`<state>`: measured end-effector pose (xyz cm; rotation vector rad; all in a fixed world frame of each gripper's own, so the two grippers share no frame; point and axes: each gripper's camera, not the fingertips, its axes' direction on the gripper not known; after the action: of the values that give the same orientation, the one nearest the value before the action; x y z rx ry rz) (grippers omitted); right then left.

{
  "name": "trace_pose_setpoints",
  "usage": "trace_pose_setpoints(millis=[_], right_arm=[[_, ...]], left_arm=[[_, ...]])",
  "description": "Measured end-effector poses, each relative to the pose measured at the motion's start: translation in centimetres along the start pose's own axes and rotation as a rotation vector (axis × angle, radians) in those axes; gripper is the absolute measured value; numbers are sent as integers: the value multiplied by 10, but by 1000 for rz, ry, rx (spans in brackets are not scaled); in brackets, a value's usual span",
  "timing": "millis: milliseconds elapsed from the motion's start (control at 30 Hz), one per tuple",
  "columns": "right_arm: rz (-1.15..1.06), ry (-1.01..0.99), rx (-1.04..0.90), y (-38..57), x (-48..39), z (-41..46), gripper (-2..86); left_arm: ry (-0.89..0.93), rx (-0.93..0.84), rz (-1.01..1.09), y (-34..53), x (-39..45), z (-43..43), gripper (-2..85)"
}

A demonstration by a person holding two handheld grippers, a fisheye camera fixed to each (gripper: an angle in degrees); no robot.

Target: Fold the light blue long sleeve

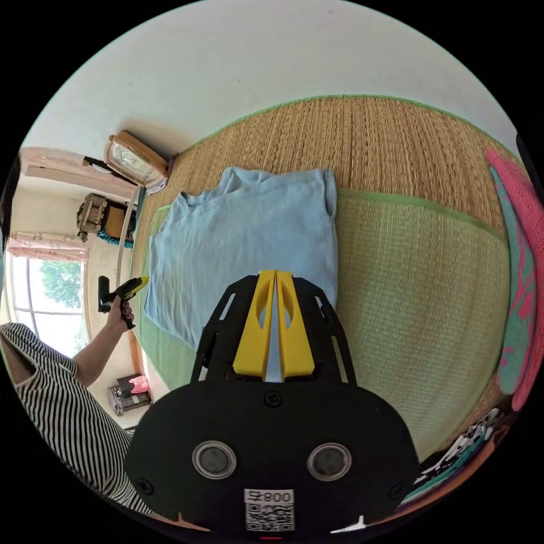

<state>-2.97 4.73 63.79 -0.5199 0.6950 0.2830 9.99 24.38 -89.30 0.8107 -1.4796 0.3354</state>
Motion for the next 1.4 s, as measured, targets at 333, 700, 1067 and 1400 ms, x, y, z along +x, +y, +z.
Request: trace_pose_setpoints(millis=[333,700,1067,1400], right_arm=[[57,85,-46,69,36,-4,15],[254,14,-85,111,115,6,31],[331,19,26,141,153,-15,66],[333,-64,-20,148,180,-10,38]], left_arm=[[-48,5,-143,65,-23,-17,9],[-35,-3,-254,88,-35,-6,4],[19,5,-215,129,24,-6,3],[179,-207,26,152,144,49,16]])
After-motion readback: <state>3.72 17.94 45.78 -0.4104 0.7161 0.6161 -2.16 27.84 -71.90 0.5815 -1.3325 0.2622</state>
